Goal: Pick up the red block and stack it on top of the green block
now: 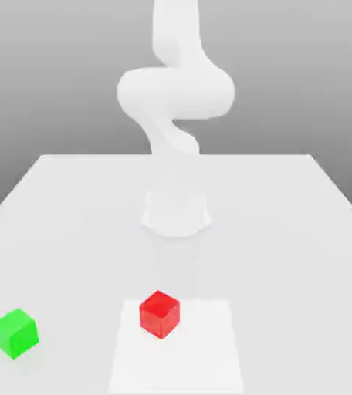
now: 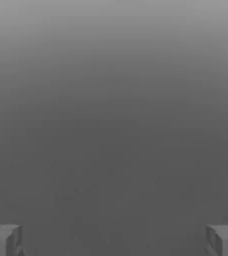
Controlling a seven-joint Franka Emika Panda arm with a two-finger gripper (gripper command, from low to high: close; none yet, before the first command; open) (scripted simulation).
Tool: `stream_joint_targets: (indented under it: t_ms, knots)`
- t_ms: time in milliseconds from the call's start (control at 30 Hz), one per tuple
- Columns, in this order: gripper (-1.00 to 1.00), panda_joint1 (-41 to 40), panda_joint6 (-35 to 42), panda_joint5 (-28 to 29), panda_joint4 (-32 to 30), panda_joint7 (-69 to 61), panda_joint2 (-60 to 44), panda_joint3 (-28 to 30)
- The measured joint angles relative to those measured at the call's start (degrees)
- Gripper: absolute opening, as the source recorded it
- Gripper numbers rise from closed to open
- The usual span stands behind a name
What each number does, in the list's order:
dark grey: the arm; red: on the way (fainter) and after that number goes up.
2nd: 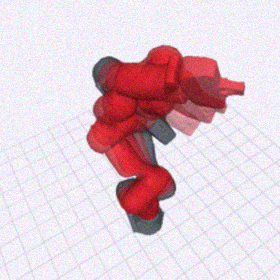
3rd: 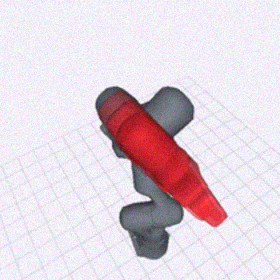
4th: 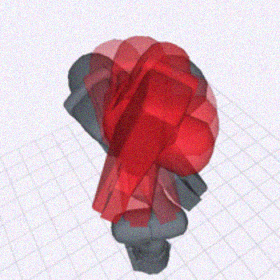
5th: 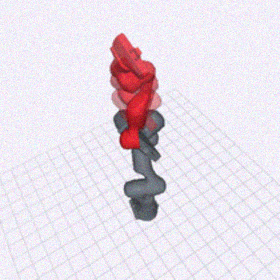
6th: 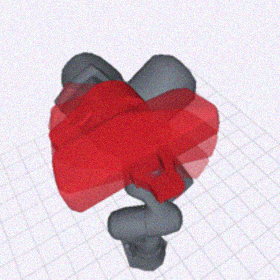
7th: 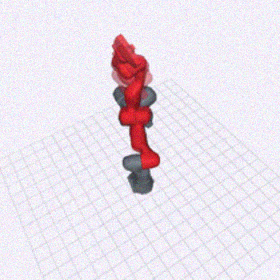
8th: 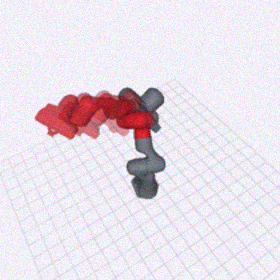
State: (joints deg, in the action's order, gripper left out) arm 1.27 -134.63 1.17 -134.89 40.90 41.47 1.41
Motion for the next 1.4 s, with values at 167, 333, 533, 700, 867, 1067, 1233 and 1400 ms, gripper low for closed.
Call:
stream_joint_targets:
  t_ms: [167,333,533,700,867,1067,1233,1400]
  knots:
    - [0.0,2.66,-6.69,2.23,-7.05,-11.81,-10.27,3.67]
    - [0.0,4.96,-12.98,3.4,-13.71,-23.54,-19.84,7.43]
    - [0.0,7.33,-20.49,2.74,-21.67,-39.11,-31.4,11.42]
    - [0.0,8.11,-27.38,-1.29,-26.57,-51.78,-41.38,12.21]
    - [0.0,4.36,-35.94,-9.66,-25.45,-58.6,-51.86,6.44]
    - [-1.0,3.09,-37.33,-10.67,-25.17,-59.36,-53.66,4.94]
    - [-1.0,4.33,-33.53,-6.71,-25.93,-56.46,-49.05,7.15]
    - [-1.0,4.41,-25.56,-1.54,-25.8,-50.29,-41.14,9.66]
